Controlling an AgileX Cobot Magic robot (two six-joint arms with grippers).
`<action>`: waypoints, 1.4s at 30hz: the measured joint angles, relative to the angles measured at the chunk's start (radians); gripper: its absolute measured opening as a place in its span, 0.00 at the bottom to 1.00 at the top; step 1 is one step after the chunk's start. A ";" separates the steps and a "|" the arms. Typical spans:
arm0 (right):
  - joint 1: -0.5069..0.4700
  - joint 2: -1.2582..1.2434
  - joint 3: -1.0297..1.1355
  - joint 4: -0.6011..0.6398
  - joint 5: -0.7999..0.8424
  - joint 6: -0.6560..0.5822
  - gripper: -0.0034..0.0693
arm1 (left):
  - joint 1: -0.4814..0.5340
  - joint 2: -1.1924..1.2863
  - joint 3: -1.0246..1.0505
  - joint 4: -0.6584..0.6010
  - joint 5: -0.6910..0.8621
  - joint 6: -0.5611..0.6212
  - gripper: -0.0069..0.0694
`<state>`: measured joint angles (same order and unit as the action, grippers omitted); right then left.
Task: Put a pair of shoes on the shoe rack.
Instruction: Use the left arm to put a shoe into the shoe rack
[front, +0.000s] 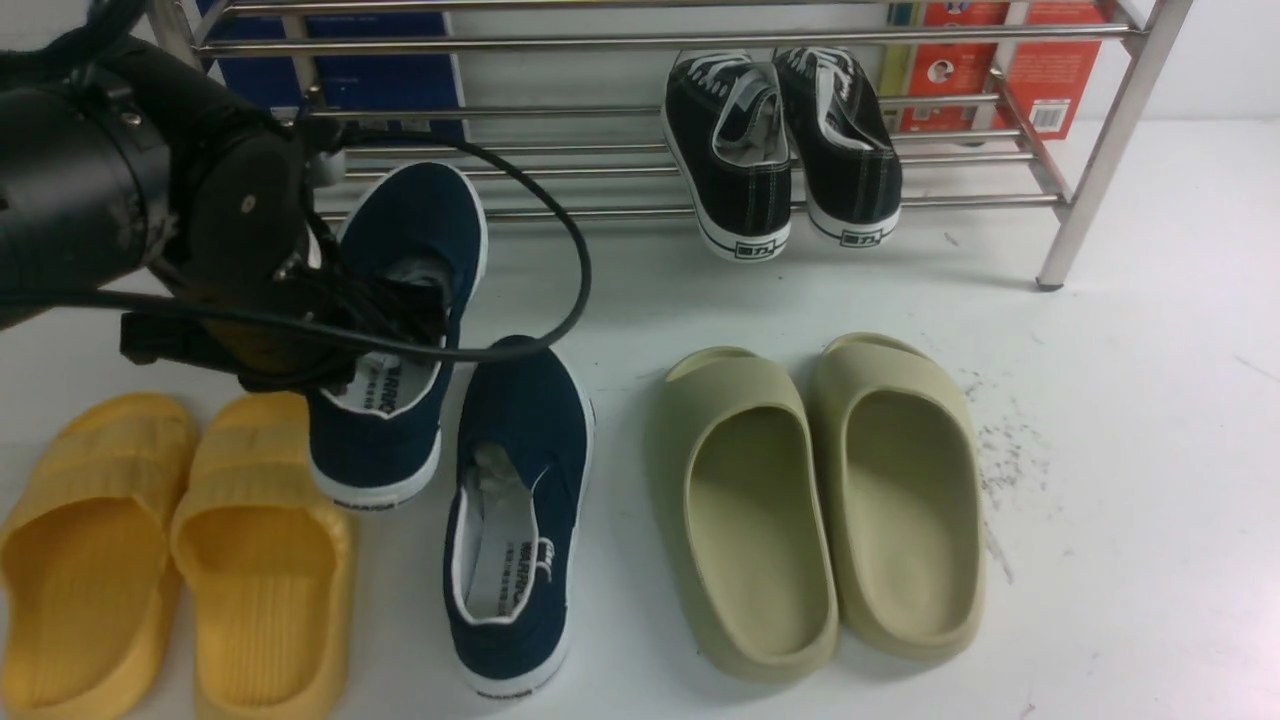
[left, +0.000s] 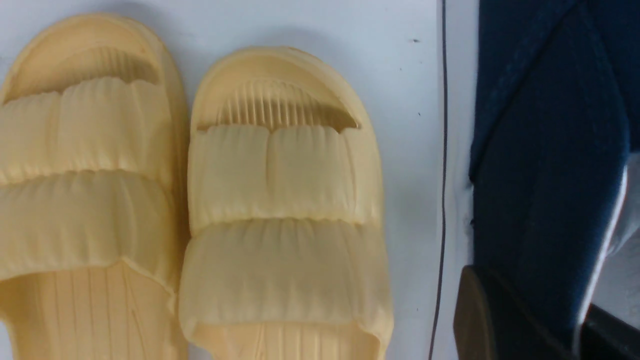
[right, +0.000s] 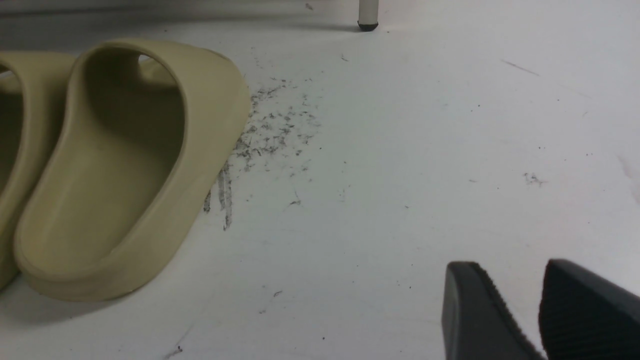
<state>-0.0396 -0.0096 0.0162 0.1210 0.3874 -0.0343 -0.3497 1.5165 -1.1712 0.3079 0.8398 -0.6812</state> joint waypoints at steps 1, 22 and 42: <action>0.000 0.000 0.000 0.000 0.000 0.000 0.38 | 0.014 0.000 0.000 -0.004 -0.023 0.003 0.11; 0.000 0.000 0.000 0.000 0.000 0.000 0.38 | 0.127 0.371 -0.385 -0.115 -0.125 0.133 0.11; 0.000 0.000 0.000 0.000 0.000 0.000 0.38 | 0.127 0.680 -0.828 -0.161 -0.074 0.103 0.11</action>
<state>-0.0396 -0.0096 0.0162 0.1210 0.3874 -0.0343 -0.2232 2.1970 -1.9994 0.1469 0.7655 -0.5778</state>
